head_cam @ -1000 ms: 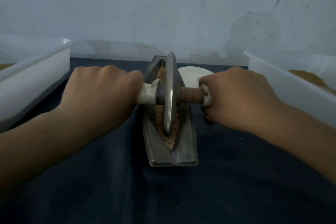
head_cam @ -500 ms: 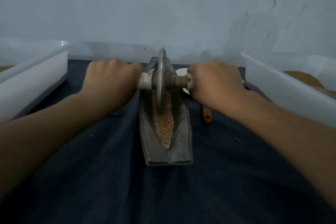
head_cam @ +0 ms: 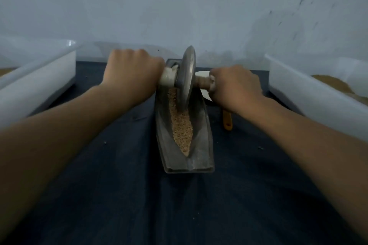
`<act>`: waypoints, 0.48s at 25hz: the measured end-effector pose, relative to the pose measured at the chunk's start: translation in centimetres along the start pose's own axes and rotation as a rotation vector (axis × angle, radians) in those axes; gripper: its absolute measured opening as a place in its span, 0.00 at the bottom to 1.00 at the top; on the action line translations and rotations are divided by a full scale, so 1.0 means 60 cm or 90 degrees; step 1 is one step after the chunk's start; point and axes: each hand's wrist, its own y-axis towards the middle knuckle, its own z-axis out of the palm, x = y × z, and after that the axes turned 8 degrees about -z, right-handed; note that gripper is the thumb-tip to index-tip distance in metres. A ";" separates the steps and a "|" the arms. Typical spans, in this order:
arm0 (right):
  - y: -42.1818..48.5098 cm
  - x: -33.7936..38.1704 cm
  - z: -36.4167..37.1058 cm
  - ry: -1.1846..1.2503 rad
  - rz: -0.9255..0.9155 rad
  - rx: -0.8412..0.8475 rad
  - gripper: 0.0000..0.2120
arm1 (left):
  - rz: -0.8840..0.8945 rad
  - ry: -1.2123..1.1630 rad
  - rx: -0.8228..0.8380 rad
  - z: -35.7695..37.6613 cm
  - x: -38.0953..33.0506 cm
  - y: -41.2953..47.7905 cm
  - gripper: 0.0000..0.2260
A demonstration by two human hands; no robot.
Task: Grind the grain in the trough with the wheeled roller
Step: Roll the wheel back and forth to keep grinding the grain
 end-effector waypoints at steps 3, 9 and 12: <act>-0.067 0.000 -0.051 -0.137 -0.149 -0.137 0.19 | 0.018 -0.070 -0.042 -0.014 0.029 -0.092 0.10; -0.049 0.008 -0.033 -0.131 -0.084 -0.063 0.16 | -0.007 -0.033 -0.036 -0.009 0.028 -0.093 0.14; 0.025 0.011 -0.002 -0.065 0.004 -0.040 0.08 | -0.044 -0.029 0.001 0.016 0.003 -0.020 0.06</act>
